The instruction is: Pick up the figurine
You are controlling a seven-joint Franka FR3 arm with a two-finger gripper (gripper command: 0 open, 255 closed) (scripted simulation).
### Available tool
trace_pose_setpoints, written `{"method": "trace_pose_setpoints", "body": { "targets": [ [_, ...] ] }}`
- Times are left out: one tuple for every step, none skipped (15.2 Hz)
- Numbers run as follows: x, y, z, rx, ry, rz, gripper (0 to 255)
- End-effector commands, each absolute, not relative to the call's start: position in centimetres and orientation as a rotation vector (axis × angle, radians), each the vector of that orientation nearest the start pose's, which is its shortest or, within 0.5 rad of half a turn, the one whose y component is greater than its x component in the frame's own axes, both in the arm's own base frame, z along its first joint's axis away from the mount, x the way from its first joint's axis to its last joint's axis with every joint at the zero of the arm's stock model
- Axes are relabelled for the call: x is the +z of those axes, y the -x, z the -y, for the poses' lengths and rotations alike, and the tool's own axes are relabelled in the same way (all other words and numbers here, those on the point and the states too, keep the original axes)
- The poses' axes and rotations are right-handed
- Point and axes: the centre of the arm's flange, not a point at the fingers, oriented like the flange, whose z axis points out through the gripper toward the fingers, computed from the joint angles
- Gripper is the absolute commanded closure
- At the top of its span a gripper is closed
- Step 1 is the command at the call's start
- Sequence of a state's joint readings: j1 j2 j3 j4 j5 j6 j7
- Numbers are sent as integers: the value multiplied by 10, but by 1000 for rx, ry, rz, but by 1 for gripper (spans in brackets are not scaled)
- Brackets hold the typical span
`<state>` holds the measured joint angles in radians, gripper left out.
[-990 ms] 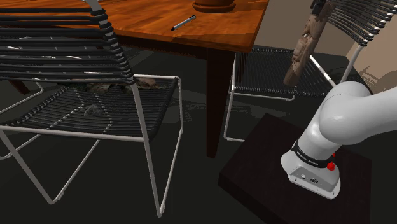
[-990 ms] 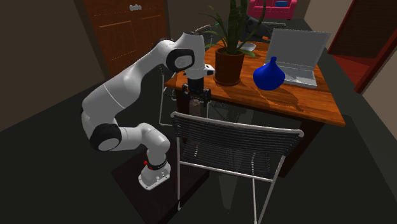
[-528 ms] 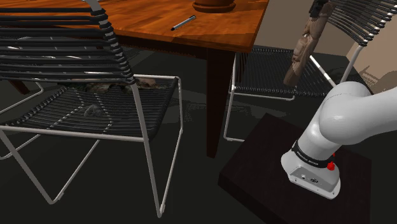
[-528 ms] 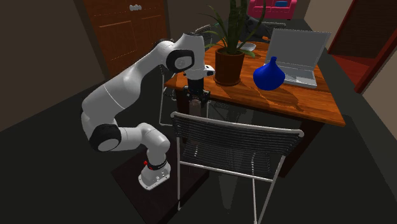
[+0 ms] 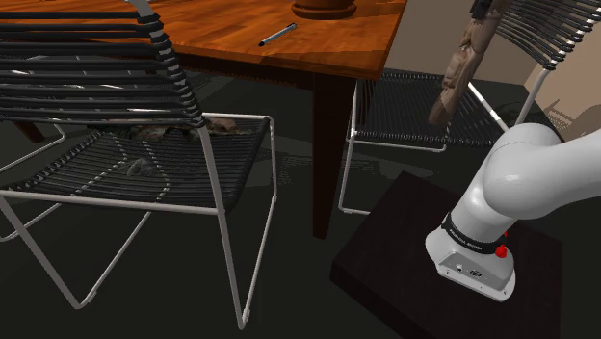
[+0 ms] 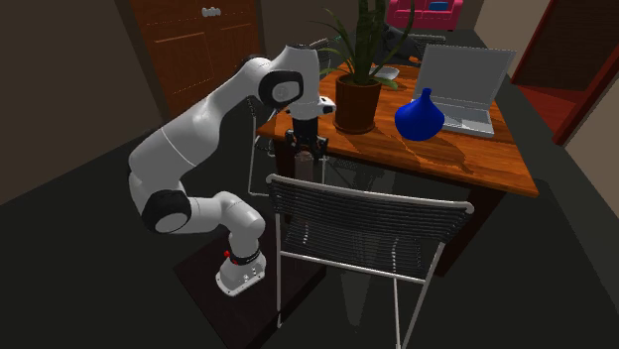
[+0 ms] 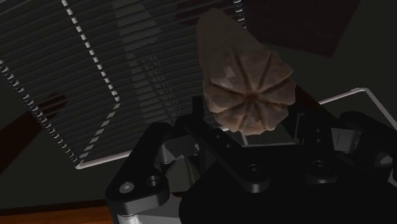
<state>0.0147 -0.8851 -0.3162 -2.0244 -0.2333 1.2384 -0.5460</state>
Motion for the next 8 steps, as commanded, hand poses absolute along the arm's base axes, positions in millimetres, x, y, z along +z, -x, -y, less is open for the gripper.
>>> {"method": "trace_pose_setpoints", "body": {
  "targets": [
    [725,-201,166,-107,3112,413,255],
    [730,-201,166,-107,3112,413,255],
    [735,-201,166,-107,3112,413,255],
    [740,-201,166,-107,3112,413,255],
    [746,-201,166,-107,3112,413,255],
    [751,-201,166,-107,3112,413,255],
    [756,-201,166,-107,3112,413,255],
    [762,-201,166,-107,3112,413,255]
  ]
}}
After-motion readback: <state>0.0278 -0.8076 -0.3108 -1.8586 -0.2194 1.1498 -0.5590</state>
